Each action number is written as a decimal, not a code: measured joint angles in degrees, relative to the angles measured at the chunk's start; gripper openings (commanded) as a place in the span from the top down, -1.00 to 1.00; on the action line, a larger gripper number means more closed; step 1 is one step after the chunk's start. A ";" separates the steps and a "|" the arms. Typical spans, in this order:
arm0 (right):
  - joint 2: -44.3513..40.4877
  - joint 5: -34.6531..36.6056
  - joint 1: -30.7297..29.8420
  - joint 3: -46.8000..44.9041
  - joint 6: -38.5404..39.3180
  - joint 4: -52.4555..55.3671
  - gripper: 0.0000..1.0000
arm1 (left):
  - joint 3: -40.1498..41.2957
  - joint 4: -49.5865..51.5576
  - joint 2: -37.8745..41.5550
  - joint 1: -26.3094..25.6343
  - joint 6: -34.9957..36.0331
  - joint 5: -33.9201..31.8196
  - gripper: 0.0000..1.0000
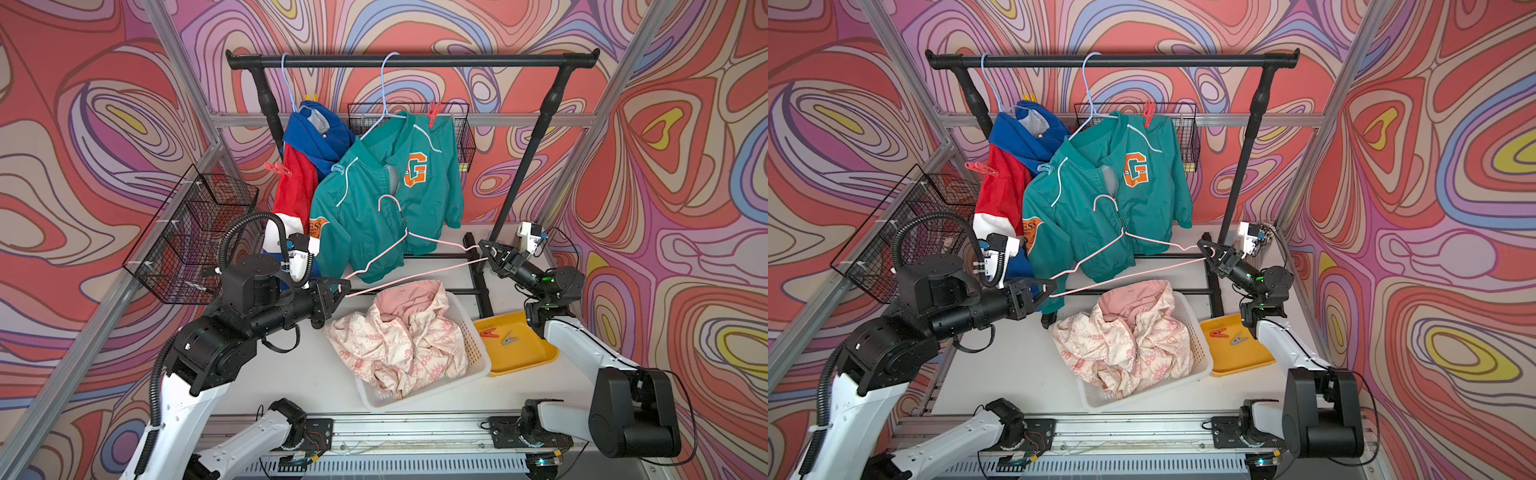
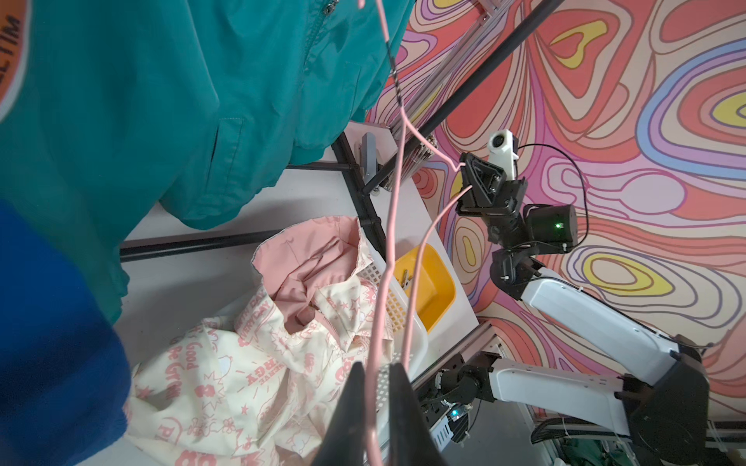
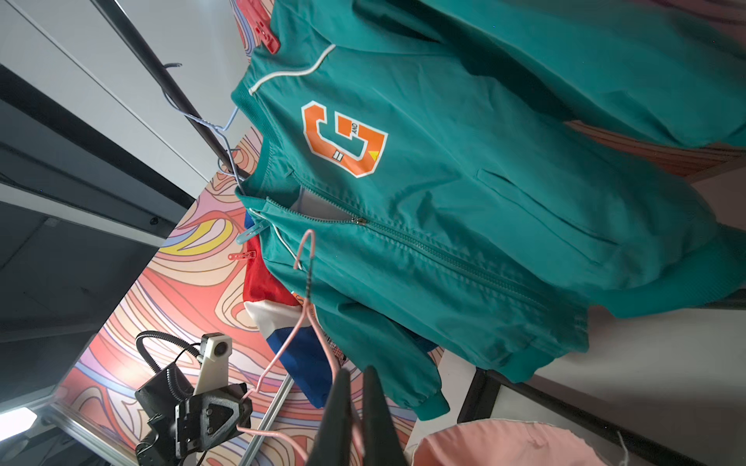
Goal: Remove the clothespins securing jackets to the hanger
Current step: Place the hanger on the clothesline.
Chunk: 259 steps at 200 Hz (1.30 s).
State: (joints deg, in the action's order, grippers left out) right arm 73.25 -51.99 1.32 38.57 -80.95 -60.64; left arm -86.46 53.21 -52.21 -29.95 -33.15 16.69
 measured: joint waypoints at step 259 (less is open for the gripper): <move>-5.31 47.80 -0.37 89.68 65.44 95.60 1.00 | 1.25 11.78 10.19 -0.07 10.62 -8.33 -1.00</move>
State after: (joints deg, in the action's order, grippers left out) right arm 67.94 -4.19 0.95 128.25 -15.51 34.96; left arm -85.21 64.99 -42.02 -30.02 -22.52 8.36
